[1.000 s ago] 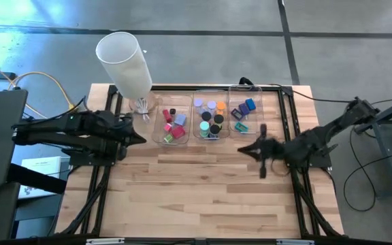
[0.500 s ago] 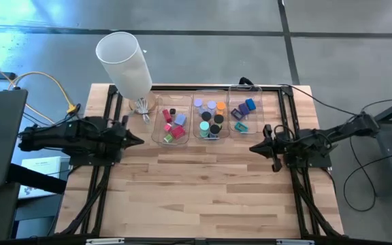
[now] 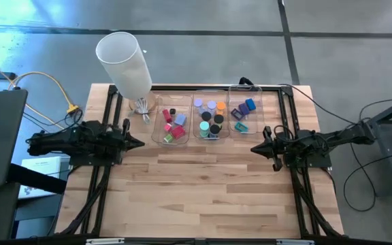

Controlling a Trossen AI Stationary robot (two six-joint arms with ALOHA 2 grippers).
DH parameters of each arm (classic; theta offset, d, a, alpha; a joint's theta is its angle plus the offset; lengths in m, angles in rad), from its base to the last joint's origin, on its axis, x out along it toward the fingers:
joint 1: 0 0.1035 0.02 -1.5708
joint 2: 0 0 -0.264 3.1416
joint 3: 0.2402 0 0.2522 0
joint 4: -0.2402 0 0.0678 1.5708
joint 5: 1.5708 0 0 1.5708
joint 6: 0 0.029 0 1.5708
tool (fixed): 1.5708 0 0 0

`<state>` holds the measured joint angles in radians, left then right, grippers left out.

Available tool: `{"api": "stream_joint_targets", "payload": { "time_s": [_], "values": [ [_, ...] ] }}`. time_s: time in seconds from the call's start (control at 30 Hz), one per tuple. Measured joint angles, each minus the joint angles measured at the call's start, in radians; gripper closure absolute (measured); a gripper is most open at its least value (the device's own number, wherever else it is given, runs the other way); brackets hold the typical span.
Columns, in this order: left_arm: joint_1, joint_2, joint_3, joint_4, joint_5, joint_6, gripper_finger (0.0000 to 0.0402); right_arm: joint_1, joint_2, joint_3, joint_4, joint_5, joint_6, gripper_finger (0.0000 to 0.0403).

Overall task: Pick & Place Office items
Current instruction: Return to Home Position

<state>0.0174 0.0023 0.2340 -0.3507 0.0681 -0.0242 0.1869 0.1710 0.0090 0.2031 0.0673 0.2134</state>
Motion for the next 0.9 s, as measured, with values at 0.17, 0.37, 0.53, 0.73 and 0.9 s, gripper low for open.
{"api": "stream_joint_targets", "payload": {
  "time_s": [0.17,0.37,0.53,0.73,0.9],
  "values": [
    [0.0,0.001,-0.064,0.049,0.0,-0.016,0.0401,0.0,-0.01,0.0,-0.021,0.032,0.0,0.0401],
    [0.0,0.002,-0.148,0.204,0.004,-0.022,0.0401,0.0,-0.009,-0.001,-0.02,0.031,0.0,0.0401],
    [0.0,0.005,-0.197,0.32,0.015,-0.025,0.0401,0.001,-0.009,-0.001,-0.024,0.031,0.0,0.0401],
    [0.0,0.01,-0.2,0.319,0.008,-0.01,0.0401,0.001,-0.009,-0.001,-0.054,0.033,-0.018,0.0401],
    [0.0,0.014,-0.202,0.313,-0.037,-0.002,0.0401,0.001,-0.009,-0.002,-0.122,0.041,-0.017,0.0401]
  ]
}}
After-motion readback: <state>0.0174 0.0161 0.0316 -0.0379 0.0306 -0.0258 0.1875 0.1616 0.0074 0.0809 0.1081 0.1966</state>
